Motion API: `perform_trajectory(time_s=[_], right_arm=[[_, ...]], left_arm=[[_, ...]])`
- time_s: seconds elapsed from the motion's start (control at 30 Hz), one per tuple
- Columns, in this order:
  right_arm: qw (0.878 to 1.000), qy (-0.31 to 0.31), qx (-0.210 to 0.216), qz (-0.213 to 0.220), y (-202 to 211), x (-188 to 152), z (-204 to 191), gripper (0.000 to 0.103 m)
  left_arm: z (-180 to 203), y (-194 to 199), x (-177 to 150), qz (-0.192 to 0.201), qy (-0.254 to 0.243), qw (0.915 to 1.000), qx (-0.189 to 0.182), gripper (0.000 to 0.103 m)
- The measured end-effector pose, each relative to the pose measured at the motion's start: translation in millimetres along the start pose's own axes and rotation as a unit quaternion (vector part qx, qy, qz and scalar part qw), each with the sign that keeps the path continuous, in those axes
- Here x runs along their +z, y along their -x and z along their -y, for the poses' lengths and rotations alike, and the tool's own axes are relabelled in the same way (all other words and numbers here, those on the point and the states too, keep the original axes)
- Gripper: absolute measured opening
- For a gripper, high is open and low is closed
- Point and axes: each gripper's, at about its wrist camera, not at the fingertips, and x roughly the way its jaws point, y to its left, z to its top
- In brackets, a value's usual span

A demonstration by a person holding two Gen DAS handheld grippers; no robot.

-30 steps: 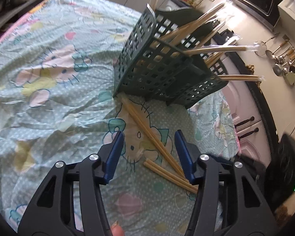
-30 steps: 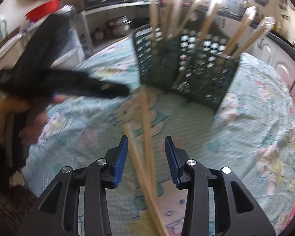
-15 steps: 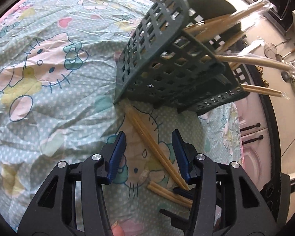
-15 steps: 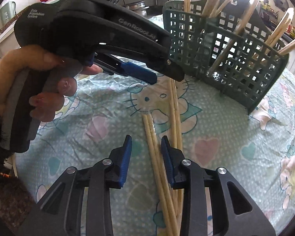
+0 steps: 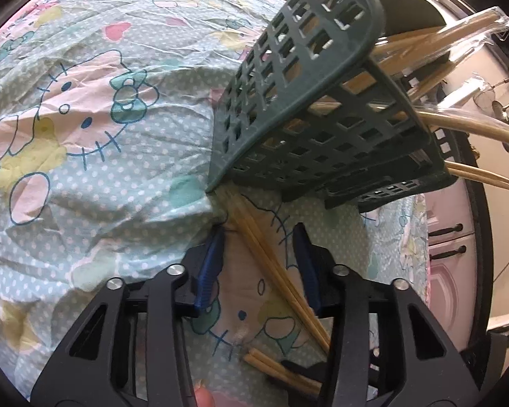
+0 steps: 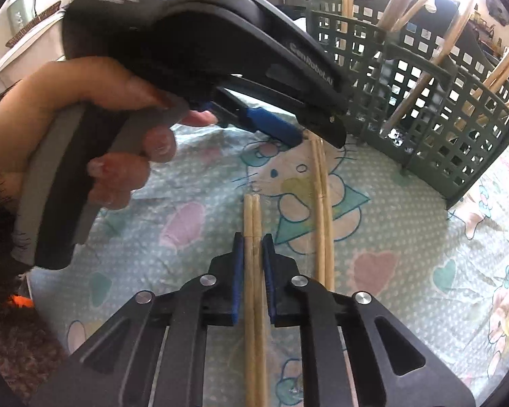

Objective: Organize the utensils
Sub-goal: 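Close the left tool on a wrapped chopstick while the right tool grasps another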

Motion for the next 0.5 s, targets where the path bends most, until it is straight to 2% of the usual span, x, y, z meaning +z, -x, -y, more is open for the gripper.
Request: perform_trajectory(time_s=[0.07, 0.13, 0.5], right_arm=[[1.0, -0.001, 0.002, 0.003, 5, -3, -6, 0.011], [1.0, -0.001, 0.005, 0.007, 12, -6, -8, 0.011], [0.999, -0.023, -0.016, 0.044, 64, -18, 12, 0.011]], left_arm=[[-4, 0, 1, -0.001, 0.003, 0.9999, 0.011, 0.019], [-11, 1, 3, -0.003, 0.011, 0.9999, 0.003, 0.016], [-31, 7, 0, 0.0, 0.048, 0.9979, -0.045, 0.007]])
